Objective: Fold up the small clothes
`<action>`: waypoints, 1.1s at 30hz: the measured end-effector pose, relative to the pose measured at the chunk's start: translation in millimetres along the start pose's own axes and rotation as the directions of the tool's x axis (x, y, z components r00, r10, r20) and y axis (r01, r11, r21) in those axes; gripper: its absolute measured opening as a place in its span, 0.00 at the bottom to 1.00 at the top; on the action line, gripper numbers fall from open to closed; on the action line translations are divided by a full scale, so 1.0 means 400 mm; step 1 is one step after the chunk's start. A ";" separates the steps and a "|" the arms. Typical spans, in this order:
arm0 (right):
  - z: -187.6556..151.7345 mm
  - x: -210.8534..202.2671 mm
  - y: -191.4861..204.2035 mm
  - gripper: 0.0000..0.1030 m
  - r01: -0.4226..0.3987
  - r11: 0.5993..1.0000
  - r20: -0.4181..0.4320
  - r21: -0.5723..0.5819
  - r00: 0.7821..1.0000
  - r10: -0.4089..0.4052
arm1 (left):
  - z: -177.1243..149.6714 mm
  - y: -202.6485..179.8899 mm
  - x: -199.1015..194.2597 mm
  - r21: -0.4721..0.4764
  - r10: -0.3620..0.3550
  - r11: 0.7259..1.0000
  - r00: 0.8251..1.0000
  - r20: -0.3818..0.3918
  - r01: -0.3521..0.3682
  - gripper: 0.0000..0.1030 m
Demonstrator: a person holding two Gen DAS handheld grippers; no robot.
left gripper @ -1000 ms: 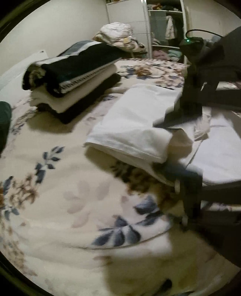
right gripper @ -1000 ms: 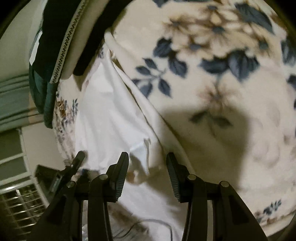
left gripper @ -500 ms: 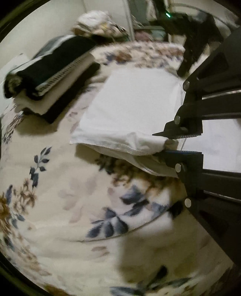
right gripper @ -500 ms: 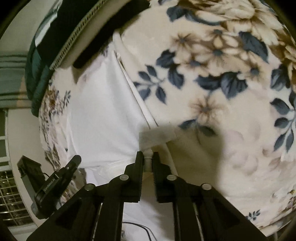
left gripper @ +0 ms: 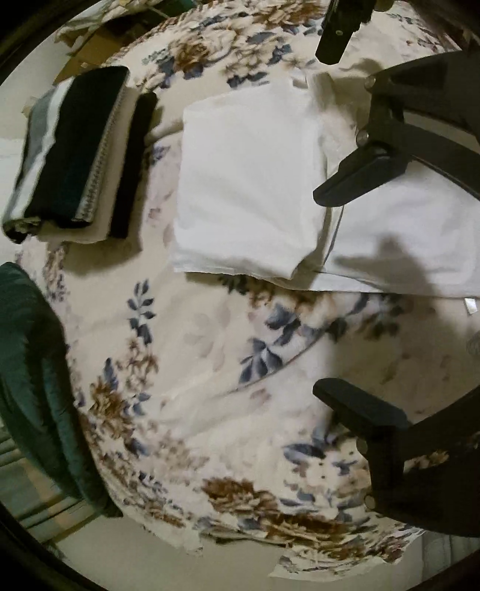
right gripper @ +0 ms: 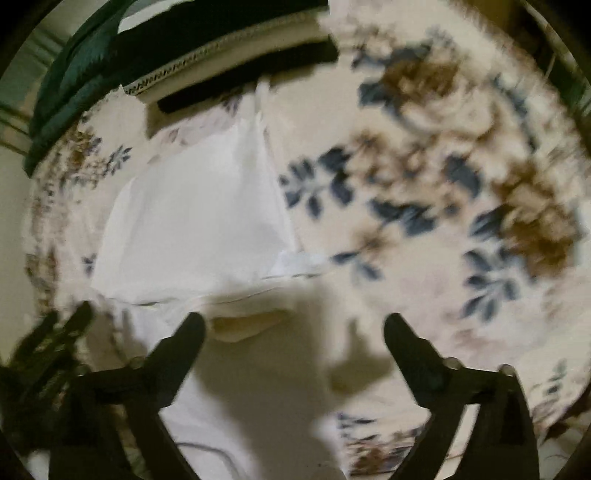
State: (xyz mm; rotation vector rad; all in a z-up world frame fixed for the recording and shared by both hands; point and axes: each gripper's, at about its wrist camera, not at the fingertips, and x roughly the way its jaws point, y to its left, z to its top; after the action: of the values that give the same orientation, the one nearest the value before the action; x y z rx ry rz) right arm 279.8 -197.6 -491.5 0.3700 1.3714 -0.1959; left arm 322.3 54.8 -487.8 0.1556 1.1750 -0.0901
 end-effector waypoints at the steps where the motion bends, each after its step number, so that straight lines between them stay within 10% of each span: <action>1: -0.004 -0.016 0.002 0.98 0.023 1.000 0.021 -0.009 1.000 -0.023 | -0.003 0.001 -0.015 -0.007 0.006 1.000 1.000 0.009 -0.006 0.94; 12: -0.089 -0.206 0.029 1.00 0.124 0.987 0.176 -0.101 0.979 -0.105 | -0.058 -0.005 -0.163 -0.071 -0.033 0.997 0.996 0.084 0.039 1.00; 21: -0.292 -0.163 -0.072 1.00 0.001 0.998 -0.047 -0.061 0.999 -0.004 | -0.283 0.064 -0.191 -0.121 -0.066 0.991 0.994 -0.084 0.055 1.00; 28: -0.438 0.011 -0.191 0.99 -0.149 0.982 -0.280 0.120 0.943 0.177 | -0.471 0.109 -0.054 -0.178 -0.162 0.978 0.943 -0.292 0.113 0.99; 33: -0.490 0.098 -0.233 0.91 -0.237 0.939 -0.332 0.249 0.890 0.312 | -0.529 0.158 0.040 -0.393 -0.368 0.889 0.876 -0.311 0.234 0.98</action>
State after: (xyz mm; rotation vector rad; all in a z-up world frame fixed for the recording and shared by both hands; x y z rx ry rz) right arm 75.1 -208.7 -573.3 0.8010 1.6529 -0.0277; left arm 145.2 152.9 -577.4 -0.3450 1.5782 -0.1360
